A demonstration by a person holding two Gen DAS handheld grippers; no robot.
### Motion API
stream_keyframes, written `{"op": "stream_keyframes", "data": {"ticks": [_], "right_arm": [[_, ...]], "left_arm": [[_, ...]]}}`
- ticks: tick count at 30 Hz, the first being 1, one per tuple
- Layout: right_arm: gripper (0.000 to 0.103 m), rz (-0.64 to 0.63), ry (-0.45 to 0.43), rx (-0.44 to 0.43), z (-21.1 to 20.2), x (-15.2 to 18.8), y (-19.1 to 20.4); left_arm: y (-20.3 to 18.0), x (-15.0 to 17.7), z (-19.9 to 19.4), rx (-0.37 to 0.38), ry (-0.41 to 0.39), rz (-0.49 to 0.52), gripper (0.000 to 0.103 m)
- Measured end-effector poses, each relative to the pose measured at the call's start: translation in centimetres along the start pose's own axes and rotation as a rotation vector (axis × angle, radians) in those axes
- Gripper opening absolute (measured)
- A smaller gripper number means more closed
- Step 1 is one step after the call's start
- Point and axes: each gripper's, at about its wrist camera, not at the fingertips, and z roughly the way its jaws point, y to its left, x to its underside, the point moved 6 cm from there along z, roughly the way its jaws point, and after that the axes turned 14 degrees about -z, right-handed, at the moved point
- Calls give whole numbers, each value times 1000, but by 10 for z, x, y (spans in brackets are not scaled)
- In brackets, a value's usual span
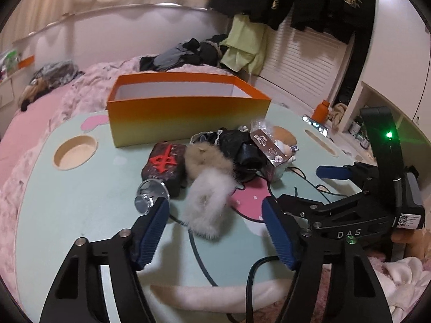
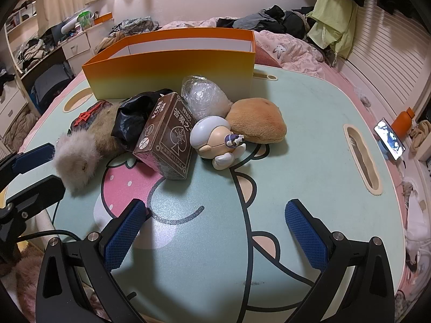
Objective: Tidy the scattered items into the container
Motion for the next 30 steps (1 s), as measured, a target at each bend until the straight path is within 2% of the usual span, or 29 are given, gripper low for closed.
{"op": "stream_keyframes", "data": {"ticks": [2,7,9,12,14,15,17,19,26,30], "right_arm": [[103,0,-1,1,0,0,0],[103,1,-4,3,-1,-2,1],[103,2,-6,5,-2,-3,1],[101,26,-39,-10,-6,-3,0],[83,48,-94,-43,-15,-5,0],[79,52,-123,-57,-19,-7,0],[50,38,-176,-115,-27,-13,5],[37,13,-195,-152,-28,-19,12],[35,-62,-177,-182,-15,-41,28],[35,-84,-137,-141,-2,-43,31]], "left_arm": [[1,-4,5,-21,-4,4,62],[2,-7,21,-44,21,21,30],[2,-5,25,-26,43,20,23],[-2,-3,19,-1,16,40,22],[-5,-1,15,14,-10,48,22],[-5,-1,13,19,-22,49,22],[-5,1,9,32,-42,44,22],[-2,1,8,49,-49,22,22],[4,0,5,55,-60,-22,22],[1,0,6,49,-65,-10,22]]}}
